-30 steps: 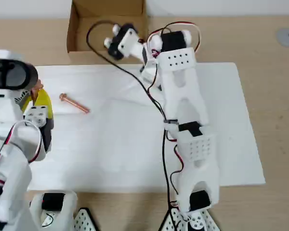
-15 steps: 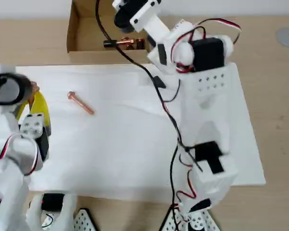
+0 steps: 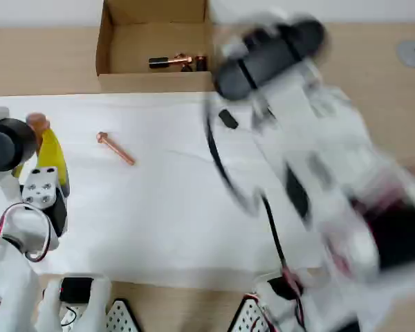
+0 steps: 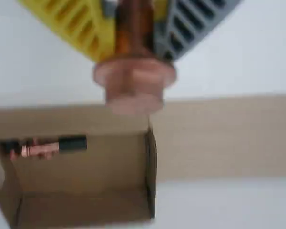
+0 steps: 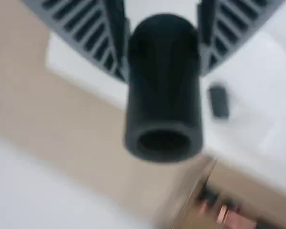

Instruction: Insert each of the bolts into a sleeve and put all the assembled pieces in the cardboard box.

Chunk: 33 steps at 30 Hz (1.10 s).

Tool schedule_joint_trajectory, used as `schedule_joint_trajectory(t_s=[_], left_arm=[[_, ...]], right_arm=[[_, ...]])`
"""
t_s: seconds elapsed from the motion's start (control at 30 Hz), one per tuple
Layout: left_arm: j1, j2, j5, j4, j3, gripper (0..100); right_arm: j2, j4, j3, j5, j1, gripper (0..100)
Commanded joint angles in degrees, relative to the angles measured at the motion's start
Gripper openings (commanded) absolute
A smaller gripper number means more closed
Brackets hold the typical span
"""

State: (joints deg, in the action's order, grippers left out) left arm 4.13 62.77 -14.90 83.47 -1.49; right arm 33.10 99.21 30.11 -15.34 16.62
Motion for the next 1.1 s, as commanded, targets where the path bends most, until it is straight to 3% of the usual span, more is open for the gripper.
schedule_joint_trajectory(t_s=[0.0, 0.27, 0.47, 0.63, 0.83, 1.07], left_arm=[[0.4, 0.0, 0.0, -4.6, 0.3, 1], [0.1, -0.1, 0.0, -12.9, -2.6, 1], [-8.8, 0.0, 0.0, -17.1, -5.7, 1], [-14.9, -0.5, 1.2, -22.5, -7.2, 1], [-17.1, -0.3, 2.1, -30.5, -15.6, 1], [-21.9, -0.3, 2.0, -36.0, -23.4, 1]], right_arm=[[10.6, -2.1, -7.3, 0.6, -0.7, 1.0], [26.7, -4.3, -31.3, 1.0, -0.6, 1.0], [36.3, -8.4, -46.1, 1.1, 2.9, 1.0], [46.6, -17.7, -57.5, 4.7, 10.7, 1.0], [61.4, -33.6, -75.6, 5.1, 13.5, 1.0], [77.4, -47.1, -95.2, 18.1, 13.8, 1.0]])
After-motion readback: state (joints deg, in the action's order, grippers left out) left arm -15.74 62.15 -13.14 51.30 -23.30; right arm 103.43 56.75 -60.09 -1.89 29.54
